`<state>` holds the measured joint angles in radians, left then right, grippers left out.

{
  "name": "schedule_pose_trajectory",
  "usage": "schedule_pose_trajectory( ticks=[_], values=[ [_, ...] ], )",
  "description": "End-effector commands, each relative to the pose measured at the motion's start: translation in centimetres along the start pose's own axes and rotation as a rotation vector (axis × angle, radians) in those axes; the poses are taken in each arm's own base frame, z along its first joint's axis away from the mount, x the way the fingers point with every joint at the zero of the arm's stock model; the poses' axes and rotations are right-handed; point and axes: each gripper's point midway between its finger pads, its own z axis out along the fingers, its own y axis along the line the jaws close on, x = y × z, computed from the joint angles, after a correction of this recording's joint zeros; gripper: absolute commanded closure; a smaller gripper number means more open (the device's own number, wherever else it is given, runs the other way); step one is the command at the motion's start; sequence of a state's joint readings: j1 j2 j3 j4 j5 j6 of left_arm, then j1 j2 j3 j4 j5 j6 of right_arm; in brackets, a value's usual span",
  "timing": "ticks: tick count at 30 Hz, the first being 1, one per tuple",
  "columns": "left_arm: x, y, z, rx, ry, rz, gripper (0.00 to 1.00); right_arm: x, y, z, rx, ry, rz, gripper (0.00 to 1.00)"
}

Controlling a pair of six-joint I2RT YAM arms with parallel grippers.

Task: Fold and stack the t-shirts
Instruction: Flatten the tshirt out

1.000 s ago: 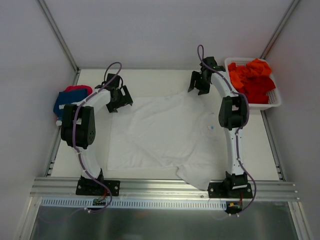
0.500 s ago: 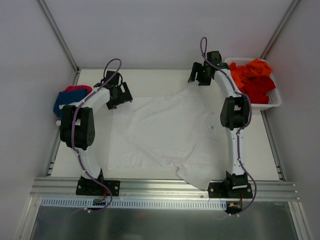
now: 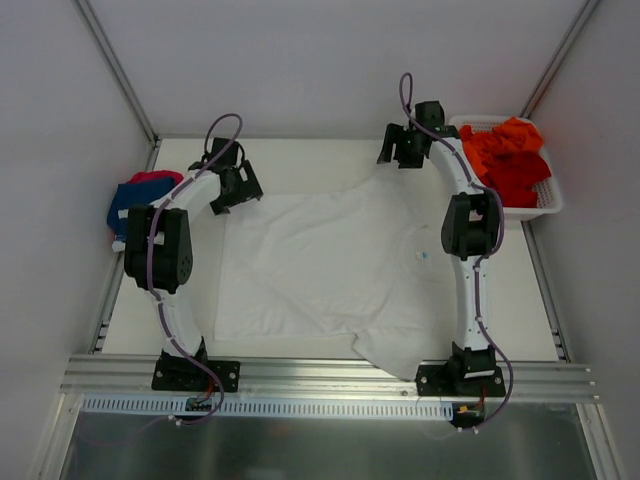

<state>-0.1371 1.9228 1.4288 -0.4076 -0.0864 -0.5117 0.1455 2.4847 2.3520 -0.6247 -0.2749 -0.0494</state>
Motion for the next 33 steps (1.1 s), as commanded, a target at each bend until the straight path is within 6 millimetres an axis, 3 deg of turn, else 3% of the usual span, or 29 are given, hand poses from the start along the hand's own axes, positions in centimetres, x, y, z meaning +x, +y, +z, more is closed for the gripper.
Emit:
schedule_pose_trajectory(
  ticks=[1,12,16,23,24,28,33],
  values=[
    [-2.9,0.0,-0.5,-0.016,-0.061,-0.002,0.08,0.0,-0.4,0.7,-0.008,0.0,-0.021,0.25],
    [-5.8,1.8,1.1,-0.109,-0.098,0.009,0.05,1.3,0.1,1.9,-0.073,0.043,0.0,0.24],
    [-5.7,3.0,2.1,-0.125,-0.071,-0.014,0.04,1.6,0.4,2.1,-0.093,0.051,-0.002,0.34],
    [-4.9,3.9,4.1,-0.124,-0.015,-0.029,0.05,1.3,1.5,1.3,-0.139,0.044,-0.015,0.43],
    [-4.7,3.7,4.7,-0.111,0.004,-0.028,0.05,1.3,1.5,1.1,-0.14,0.044,-0.018,0.45],
    [-5.0,3.1,5.3,-0.081,0.018,-0.035,0.08,1.3,1.9,0.6,-0.163,0.046,-0.029,0.69],
    [-5.8,2.2,6.3,-0.05,0.028,-0.034,0.09,1.6,2.6,0.1,-0.19,0.052,-0.029,0.74]
  ],
)
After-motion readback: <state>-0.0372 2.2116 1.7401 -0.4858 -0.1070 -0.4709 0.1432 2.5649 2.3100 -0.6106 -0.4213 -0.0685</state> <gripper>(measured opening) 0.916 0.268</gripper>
